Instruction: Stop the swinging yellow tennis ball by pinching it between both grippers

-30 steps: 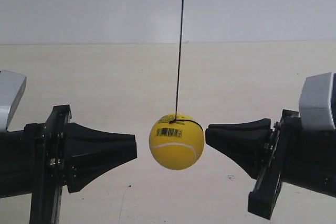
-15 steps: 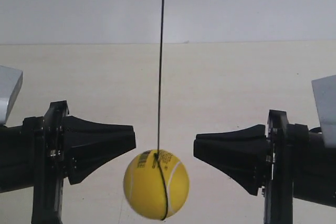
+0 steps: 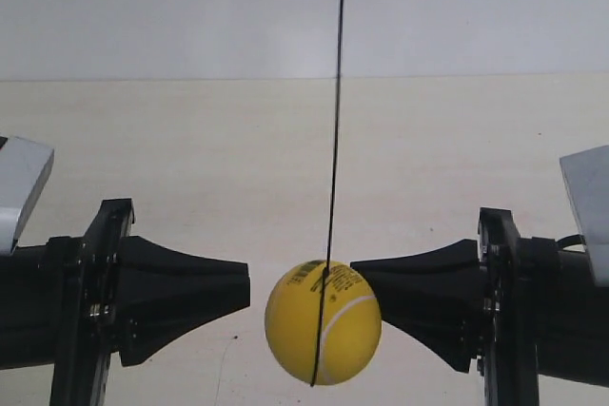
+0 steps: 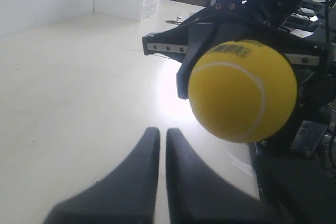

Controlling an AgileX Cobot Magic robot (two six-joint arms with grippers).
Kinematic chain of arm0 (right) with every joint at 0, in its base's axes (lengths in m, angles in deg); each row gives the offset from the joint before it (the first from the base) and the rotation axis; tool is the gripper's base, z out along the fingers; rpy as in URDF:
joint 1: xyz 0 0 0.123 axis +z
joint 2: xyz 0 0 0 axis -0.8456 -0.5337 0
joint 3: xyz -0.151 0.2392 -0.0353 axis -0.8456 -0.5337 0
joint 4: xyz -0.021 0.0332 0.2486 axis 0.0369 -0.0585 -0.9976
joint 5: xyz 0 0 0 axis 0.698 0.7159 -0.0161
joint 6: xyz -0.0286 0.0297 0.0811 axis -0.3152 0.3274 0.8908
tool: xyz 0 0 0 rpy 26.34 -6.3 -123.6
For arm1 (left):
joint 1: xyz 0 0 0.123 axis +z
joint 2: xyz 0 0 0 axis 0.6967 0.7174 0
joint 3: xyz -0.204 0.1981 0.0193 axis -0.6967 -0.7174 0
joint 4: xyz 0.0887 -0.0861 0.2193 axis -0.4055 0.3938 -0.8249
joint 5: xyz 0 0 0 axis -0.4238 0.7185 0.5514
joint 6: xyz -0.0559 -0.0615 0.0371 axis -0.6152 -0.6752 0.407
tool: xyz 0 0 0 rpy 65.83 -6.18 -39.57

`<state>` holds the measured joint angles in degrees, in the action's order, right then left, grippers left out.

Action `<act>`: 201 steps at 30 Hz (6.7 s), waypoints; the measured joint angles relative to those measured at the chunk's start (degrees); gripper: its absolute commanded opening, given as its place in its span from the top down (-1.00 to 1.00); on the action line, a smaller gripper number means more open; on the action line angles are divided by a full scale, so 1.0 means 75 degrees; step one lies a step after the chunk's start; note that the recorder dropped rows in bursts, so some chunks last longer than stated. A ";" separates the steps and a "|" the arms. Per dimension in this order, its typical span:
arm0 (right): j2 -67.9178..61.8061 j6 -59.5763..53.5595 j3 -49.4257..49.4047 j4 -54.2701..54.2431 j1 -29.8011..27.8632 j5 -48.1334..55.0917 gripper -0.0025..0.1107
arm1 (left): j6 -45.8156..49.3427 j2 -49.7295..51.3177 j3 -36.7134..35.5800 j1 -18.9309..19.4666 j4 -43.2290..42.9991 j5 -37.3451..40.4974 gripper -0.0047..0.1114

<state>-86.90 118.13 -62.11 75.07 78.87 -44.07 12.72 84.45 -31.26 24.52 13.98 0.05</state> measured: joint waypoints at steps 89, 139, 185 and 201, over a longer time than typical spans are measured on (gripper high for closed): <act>0.1033 0.1213 0.0000 0.0430 0.0000 0.1184 0.96 | -0.0479 0.0000 0.0000 -0.0019 -0.0003 0.0000 0.84; 0.1033 0.1244 0.0000 0.0527 0.0000 0.1148 0.96 | -0.0682 0.0000 0.0000 -0.0019 -0.0013 0.0000 0.84; 0.1033 0.1277 0.0000 0.0558 0.0000 0.1005 0.96 | -0.0453 0.0000 0.0000 -0.0758 0.0941 0.0015 0.84; 0.1033 0.1277 0.0000 0.0558 0.0000 0.1005 0.96 | -0.0434 0.0000 0.0000 -0.0758 0.0941 0.0015 0.84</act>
<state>-79.15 127.70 -62.11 79.26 78.87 -36.53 9.47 84.45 -31.26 18.83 21.04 0.16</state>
